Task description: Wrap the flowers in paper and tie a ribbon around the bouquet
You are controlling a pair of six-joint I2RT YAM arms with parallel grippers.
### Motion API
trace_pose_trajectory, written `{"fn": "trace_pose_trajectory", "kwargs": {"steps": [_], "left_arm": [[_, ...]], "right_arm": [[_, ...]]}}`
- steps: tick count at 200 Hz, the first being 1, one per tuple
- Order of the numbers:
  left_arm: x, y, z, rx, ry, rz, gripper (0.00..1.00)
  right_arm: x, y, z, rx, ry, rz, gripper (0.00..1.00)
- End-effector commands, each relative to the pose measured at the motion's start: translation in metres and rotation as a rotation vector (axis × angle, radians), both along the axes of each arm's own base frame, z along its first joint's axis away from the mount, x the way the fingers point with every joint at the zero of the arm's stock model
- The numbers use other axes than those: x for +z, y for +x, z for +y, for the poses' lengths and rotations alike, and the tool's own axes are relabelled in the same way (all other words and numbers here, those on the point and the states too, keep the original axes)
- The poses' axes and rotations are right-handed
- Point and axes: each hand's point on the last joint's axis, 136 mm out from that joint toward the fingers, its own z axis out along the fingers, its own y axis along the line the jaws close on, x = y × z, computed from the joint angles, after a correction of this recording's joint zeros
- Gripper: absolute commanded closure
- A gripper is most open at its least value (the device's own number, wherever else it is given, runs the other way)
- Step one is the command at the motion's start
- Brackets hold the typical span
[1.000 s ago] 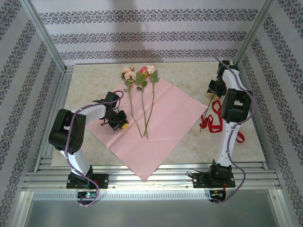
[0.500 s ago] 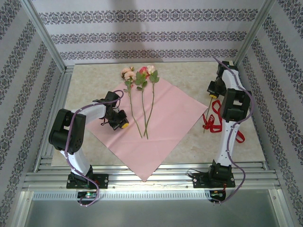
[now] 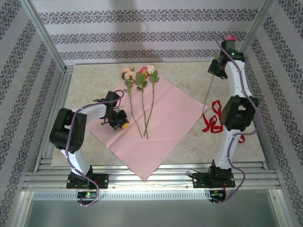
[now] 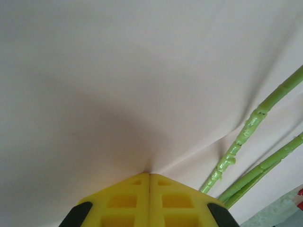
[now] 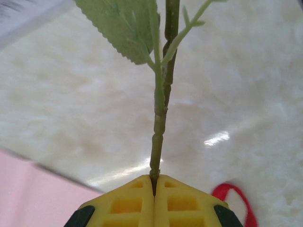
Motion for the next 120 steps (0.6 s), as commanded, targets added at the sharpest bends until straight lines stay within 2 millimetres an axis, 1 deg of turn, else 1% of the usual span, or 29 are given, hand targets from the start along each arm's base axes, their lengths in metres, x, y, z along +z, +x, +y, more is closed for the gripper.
{"fn": "trace_pose_trajectory", "kwargs": {"steps": [1,9,30,40,50,60,64,70,74,83,91,108,120], "left_arm": [[-0.001,0.001,0.002,-0.015,0.008,0.009,0.97],[-0.002,0.0,0.002,-0.015,0.01,0.01,0.97],[-0.002,0.002,0.001,-0.017,0.009,0.006,0.97],[-0.001,0.002,0.001,-0.02,0.008,0.005,0.97],[-0.001,0.002,0.001,-0.024,0.012,0.007,0.97],[-0.001,0.002,0.001,-0.028,0.013,0.007,0.98],[-0.001,0.002,0.001,-0.027,0.013,0.007,0.97],[-0.001,0.002,0.002,-0.027,0.014,0.007,0.98],[-0.001,0.002,0.001,-0.03,0.015,0.006,0.98],[-0.001,0.001,0.002,-0.029,0.015,0.007,0.97],[-0.001,0.001,0.002,-0.027,0.016,0.007,0.97],[0.0,0.001,0.002,-0.029,0.016,0.007,0.97],[0.001,0.002,0.002,-0.029,0.016,0.003,0.98]], "right_arm": [[0.041,-0.004,0.081,0.149,0.117,-0.106,1.0],[0.04,-0.01,0.114,0.211,0.134,-0.102,1.0],[0.029,-0.029,0.214,0.382,0.248,-0.084,1.0],[0.025,-0.036,0.259,0.449,0.303,-0.076,1.0],[0.015,-0.041,0.296,0.505,0.321,-0.059,1.0],[0.003,-0.043,0.326,0.534,0.348,-0.03,1.0],[-0.001,-0.043,0.337,0.547,0.364,-0.018,1.0],[-0.011,-0.044,0.352,0.558,0.377,0.008,1.0],[-0.013,-0.043,0.36,0.569,0.382,0.012,1.0],[-0.031,-0.042,0.375,0.581,0.373,0.049,1.0],[-0.042,-0.039,0.387,0.593,0.374,0.068,1.0],[-0.068,-0.036,0.405,0.605,0.382,0.115,1.0],[-0.083,-0.034,0.408,0.603,0.372,0.138,1.0]]}}
